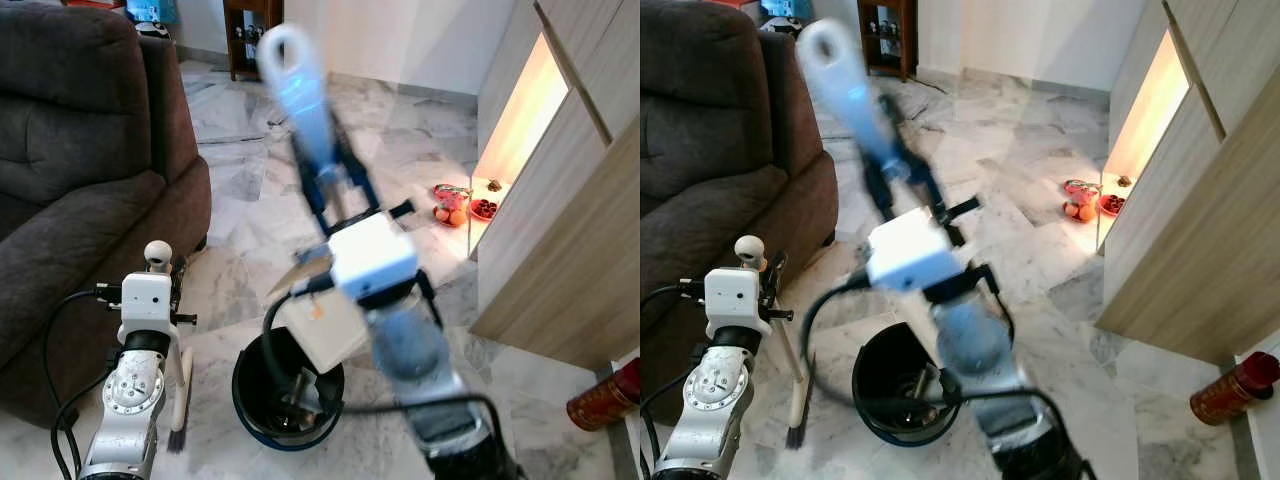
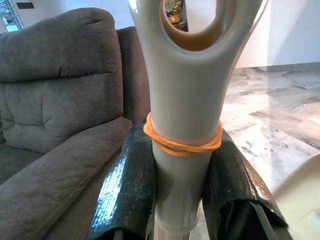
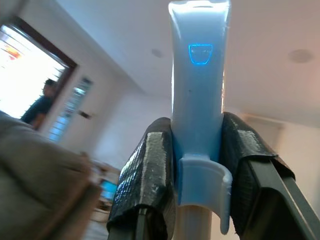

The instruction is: Sweep floor

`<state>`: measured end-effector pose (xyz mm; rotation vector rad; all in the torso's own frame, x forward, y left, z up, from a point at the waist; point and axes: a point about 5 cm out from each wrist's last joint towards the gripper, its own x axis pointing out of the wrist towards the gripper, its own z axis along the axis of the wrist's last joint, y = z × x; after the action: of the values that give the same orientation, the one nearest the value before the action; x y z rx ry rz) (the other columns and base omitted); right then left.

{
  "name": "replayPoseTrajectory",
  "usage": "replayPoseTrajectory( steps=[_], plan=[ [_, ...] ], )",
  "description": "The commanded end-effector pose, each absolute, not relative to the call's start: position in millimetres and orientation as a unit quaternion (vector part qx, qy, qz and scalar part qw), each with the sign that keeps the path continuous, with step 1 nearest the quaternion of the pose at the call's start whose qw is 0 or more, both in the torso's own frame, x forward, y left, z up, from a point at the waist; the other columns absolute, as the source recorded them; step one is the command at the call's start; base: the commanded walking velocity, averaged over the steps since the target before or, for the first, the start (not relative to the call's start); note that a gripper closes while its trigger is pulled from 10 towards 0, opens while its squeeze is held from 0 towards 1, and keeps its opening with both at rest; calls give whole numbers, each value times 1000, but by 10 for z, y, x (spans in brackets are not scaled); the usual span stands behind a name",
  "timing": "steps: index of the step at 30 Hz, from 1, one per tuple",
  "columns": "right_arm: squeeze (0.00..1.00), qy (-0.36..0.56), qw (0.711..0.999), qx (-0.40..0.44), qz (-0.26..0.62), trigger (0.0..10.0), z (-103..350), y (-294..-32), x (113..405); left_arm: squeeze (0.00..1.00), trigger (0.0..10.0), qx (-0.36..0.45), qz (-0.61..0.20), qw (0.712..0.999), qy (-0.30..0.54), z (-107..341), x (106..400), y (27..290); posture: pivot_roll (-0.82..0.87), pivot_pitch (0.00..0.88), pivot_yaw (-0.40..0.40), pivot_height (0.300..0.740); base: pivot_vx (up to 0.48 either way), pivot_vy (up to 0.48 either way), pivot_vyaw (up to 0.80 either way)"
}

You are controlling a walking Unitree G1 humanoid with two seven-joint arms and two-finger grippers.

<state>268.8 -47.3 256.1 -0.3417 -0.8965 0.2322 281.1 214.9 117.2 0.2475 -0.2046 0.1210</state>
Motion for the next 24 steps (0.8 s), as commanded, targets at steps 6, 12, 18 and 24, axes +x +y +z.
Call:
replayPoseTrajectory(
  steps=[6, 12, 18, 24],
  plan=[
    [0, -362, 912, -192, -6, 10000, 2385, -984, 3028, 0, 10000, 131, 51, 982, -124, 1237, 2825, 2102, 123, 38, -47, 740, 0, 0, 0],
    [0, -263, 949, -162, -64, 10000, 1979, -1291, 3237, 0, 10000, 127, 38, 985, -114, 1188, 2790, 2086, 117, 42, -45, 740, 0, 0, 0],
    [0, -198, 963, -158, -90, 10000, 1682, -1491, 3352, 0, 10000, 122, 29, 986, -110, 1164, 2764, 2066, 120, 44, -48, 740, 0, 0, 0],
    [0, -142, 975, -141, -100, 10000, 1402, -1645, 3414, 0, 10000, 116, 20, 988, -100, 1125, 2735, 2058, 119, 41, -49, 740, 0, 0, 0]
  ],
)
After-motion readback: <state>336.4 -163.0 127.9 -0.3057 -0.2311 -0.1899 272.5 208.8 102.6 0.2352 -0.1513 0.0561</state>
